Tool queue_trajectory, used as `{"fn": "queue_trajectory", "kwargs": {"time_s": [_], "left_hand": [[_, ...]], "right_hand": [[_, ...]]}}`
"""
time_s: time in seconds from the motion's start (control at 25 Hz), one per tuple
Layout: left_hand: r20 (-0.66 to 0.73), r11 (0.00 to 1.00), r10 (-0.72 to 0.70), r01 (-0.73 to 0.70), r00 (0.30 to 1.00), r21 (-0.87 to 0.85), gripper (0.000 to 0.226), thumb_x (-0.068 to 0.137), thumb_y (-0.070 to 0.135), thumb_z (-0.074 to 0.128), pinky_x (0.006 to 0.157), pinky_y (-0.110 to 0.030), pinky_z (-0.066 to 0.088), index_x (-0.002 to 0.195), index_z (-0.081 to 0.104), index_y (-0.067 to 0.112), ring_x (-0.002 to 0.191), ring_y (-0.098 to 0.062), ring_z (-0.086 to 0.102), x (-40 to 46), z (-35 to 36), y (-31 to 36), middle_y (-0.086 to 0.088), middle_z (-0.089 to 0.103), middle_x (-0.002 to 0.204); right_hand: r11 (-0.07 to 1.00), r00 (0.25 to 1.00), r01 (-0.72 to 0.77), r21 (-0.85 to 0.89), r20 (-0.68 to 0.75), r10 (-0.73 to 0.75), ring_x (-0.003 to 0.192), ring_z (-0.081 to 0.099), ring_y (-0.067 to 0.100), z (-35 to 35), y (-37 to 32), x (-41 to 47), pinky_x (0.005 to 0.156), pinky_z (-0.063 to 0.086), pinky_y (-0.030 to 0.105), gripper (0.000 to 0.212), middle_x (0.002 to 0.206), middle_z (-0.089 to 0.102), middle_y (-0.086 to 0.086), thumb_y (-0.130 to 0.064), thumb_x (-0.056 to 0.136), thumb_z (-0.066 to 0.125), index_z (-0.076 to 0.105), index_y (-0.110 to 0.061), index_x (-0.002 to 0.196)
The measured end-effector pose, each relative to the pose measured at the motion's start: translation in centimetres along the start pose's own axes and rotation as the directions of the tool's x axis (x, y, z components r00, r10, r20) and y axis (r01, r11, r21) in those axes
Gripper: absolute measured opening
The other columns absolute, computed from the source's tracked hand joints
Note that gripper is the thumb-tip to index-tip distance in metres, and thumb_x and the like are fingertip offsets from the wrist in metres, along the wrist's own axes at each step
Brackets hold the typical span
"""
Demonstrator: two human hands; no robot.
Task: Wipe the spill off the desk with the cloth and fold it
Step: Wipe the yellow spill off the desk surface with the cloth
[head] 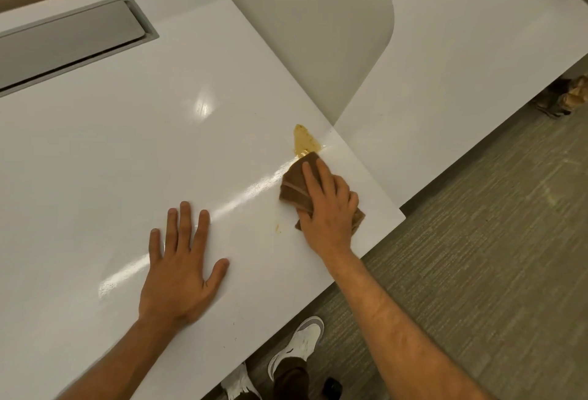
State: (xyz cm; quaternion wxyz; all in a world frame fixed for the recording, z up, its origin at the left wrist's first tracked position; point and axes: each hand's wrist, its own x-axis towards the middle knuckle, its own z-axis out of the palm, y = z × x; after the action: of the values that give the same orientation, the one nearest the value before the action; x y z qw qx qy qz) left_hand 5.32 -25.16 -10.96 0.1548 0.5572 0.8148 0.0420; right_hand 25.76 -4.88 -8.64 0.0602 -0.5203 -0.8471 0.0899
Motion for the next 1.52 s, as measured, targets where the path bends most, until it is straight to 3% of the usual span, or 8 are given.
{"fn": "queue_trajectory", "kwargs": {"time_s": [0.16, 0.32, 0.56, 0.72, 1.08, 1.24, 1.36, 1.52], "left_hand": [[-0.004, 1.0, 0.003, -0.004, 1.0, -0.006, 0.088, 0.098, 0.068, 0.024, 0.129, -0.06, 0.007, 0.168, -0.003, 0.021, 0.163, -0.029, -0.011, 0.0, 0.0, 0.0, -0.007, -0.014, 0.176], [0.002, 1.0, 0.003, -0.003, 1.0, 0.004, 0.088, 0.099, 0.068, 0.023, 0.129, -0.059, 0.005, 0.168, -0.004, 0.021, 0.163, -0.028, -0.012, 0.1, 0.0, 0.0, -0.007, -0.015, 0.176], [0.002, 1.0, -0.002, 0.002, 1.0, 0.005, 0.086, 0.1, 0.067, 0.023, 0.129, -0.06, 0.007, 0.168, -0.005, 0.022, 0.163, -0.028, -0.013, 0.0, 0.0, 0.0, -0.007, -0.017, 0.175], [0.008, 1.0, -0.003, 0.003, 1.0, 0.0, 0.087, 0.099, 0.068, 0.02, 0.129, -0.06, 0.006, 0.168, -0.006, 0.021, 0.162, -0.029, -0.013, 0.1, -0.2, 0.1, -0.007, -0.017, 0.175], [0.0, 1.0, -0.002, 0.002, 1.0, -0.016, 0.088, 0.099, 0.07, 0.022, 0.13, -0.058, 0.003, 0.168, -0.006, 0.023, 0.163, -0.027, -0.013, 0.1, -0.1, 0.1, -0.006, -0.016, 0.176], [-0.004, 1.0, 0.003, -0.003, 1.0, -0.021, 0.088, 0.099, 0.067, 0.027, 0.129, -0.059, 0.005, 0.168, -0.005, 0.022, 0.163, -0.028, -0.013, 0.1, 0.0, -0.1, -0.006, -0.016, 0.176], [-0.009, 1.0, 0.004, -0.004, 1.0, -0.01, 0.088, 0.099, 0.066, 0.029, 0.129, -0.057, 0.003, 0.168, -0.004, 0.021, 0.163, -0.029, -0.011, 0.1, 0.1, -0.1, -0.007, -0.015, 0.176], [-0.009, 1.0, 0.003, -0.003, 1.0, -0.001, 0.087, 0.1, 0.065, 0.027, 0.129, -0.052, -0.003, 0.168, -0.004, 0.021, 0.163, -0.028, -0.012, 0.0, -0.1, 0.0, -0.007, -0.015, 0.176]], "right_hand": [[0.984, 0.984, 0.178, 0.026, 0.009, -0.178, 0.132, 0.043, 0.029, 1.2, -2.1, -4.6, 0.098, 0.038, 0.047, 0.075, 0.165, 0.03, 0.001, -0.059, 0.091, 0.053, 0.028, -0.034, 0.158], [0.946, 0.945, 0.323, -0.008, 0.051, -0.322, 0.134, 0.044, 0.03, 1.2, 0.7, -6.2, 0.098, 0.04, 0.049, 0.097, 0.165, 0.03, 0.002, -0.04, 0.074, 0.076, 0.029, -0.033, 0.158], [0.994, 0.993, -0.097, 0.046, -0.058, 0.099, 0.148, 0.034, 0.035, 0.3, 2.9, -2.8, 0.114, 0.031, 0.06, 0.084, 0.164, 0.033, 0.007, -0.028, 0.084, 0.071, 0.031, -0.026, 0.157], [0.968, 0.987, -0.125, 0.216, -0.069, 0.143, 0.15, 0.032, 0.03, 0.8, -1.3, 0.4, 0.118, 0.022, 0.059, 0.069, 0.164, 0.036, 0.002, -0.023, 0.089, 0.061, 0.04, -0.027, 0.154], [0.833, 0.912, 0.314, 0.456, 0.097, -0.397, 0.155, 0.021, 0.018, 0.7, -4.1, -2.6, 0.121, -0.004, 0.06, 0.052, 0.162, 0.038, -0.014, -0.042, 0.095, 0.045, 0.051, -0.032, 0.146], [0.812, 0.81, 0.553, 0.188, 0.109, -0.577, 0.157, 0.011, 0.027, 1.1, 0.7, -8.1, 0.117, 0.007, 0.072, 0.078, 0.17, 0.015, -0.009, -0.05, 0.088, 0.062, 0.027, -0.041, 0.158], [0.899, 0.898, 0.437, -0.031, 0.067, -0.434, 0.151, 0.025, 0.035, 0.8, 4.7, -8.9, 0.106, 0.029, 0.077, 0.111, 0.169, 0.019, 0.001, -0.053, 0.069, 0.084, 0.021, -0.039, 0.158], [0.993, 0.993, 0.102, 0.053, -0.07, -0.098, 0.126, 0.051, 0.038, -0.9, 5.6, -5.0, 0.091, 0.044, 0.053, 0.082, 0.159, 0.042, 0.008, -0.027, 0.08, 0.073, 0.035, -0.031, 0.153]]}}
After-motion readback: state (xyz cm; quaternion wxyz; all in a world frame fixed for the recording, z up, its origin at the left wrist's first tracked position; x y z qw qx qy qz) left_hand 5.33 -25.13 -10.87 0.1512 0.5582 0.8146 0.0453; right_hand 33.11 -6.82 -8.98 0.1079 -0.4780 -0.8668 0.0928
